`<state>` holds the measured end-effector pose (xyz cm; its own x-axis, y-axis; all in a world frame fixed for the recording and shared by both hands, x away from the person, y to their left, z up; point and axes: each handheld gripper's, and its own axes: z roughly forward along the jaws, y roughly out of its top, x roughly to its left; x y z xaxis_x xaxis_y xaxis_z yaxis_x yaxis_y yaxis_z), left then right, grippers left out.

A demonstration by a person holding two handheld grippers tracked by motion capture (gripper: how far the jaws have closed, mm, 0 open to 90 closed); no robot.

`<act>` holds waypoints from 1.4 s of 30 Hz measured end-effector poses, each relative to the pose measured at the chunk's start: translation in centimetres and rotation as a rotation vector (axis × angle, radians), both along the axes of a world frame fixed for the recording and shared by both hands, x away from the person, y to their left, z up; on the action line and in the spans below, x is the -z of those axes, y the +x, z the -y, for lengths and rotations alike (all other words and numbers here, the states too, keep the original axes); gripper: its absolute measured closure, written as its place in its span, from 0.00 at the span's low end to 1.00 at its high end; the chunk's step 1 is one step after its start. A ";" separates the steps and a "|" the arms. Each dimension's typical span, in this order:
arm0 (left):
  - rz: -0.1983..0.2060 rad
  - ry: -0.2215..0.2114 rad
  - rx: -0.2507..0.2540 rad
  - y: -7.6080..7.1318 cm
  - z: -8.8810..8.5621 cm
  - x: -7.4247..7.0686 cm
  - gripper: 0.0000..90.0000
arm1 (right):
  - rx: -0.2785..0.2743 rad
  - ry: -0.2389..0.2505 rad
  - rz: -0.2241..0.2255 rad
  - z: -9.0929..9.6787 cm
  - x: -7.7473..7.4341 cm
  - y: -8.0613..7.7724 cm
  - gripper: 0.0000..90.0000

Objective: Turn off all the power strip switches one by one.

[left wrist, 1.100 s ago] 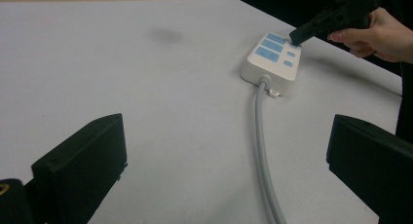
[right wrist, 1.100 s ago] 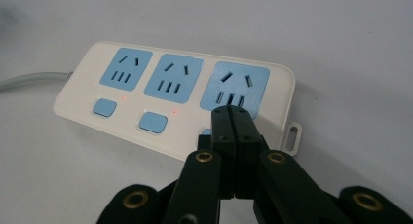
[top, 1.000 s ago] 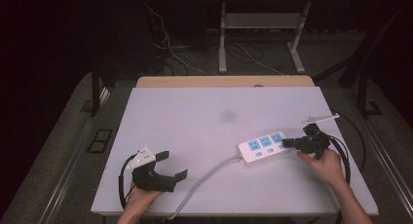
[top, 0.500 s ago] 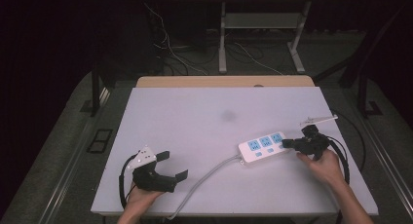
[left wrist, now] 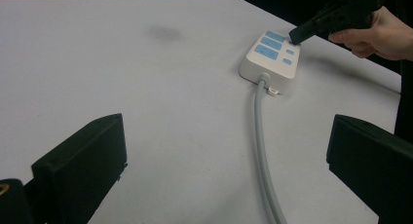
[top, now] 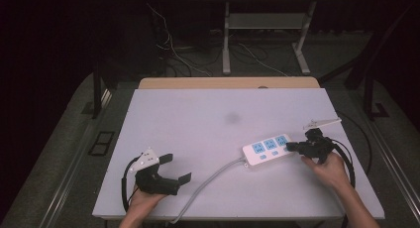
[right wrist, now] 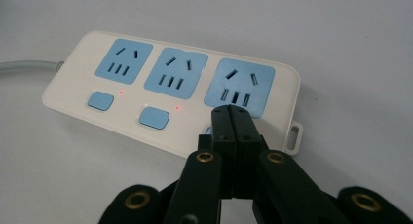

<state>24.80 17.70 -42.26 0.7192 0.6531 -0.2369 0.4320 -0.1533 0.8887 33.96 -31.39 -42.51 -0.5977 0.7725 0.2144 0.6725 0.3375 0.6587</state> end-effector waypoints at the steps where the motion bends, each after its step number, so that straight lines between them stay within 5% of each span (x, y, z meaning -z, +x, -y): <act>1: 0.001 0.000 0.000 0.0 0.0 0.0 0.00 | -0.002 0.005 -0.002 0.1 0.0 0.1 1.00; 16: -0.001 -0.005 -0.006 0.1 -0.2 0.0 0.00 | -0.006 0.001 0.013 0.4 -0.4 0.1 1.00; 34: -0.004 -0.002 -0.008 0.1 -0.3 0.0 0.00 | -0.059 0.151 0.052 0.5 -3.6 -1.0 1.00; 42: -0.003 -0.003 -0.007 0.1 -0.2 0.1 0.00 | -0.090 0.165 0.049 -0.4 -4.5 -1.1 1.00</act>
<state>24.91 17.95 -42.31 0.7136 0.6577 -0.2414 0.4361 -0.1474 0.8877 32.82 -30.96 -38.01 -0.6754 0.6726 0.3025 0.6104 0.2796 0.7411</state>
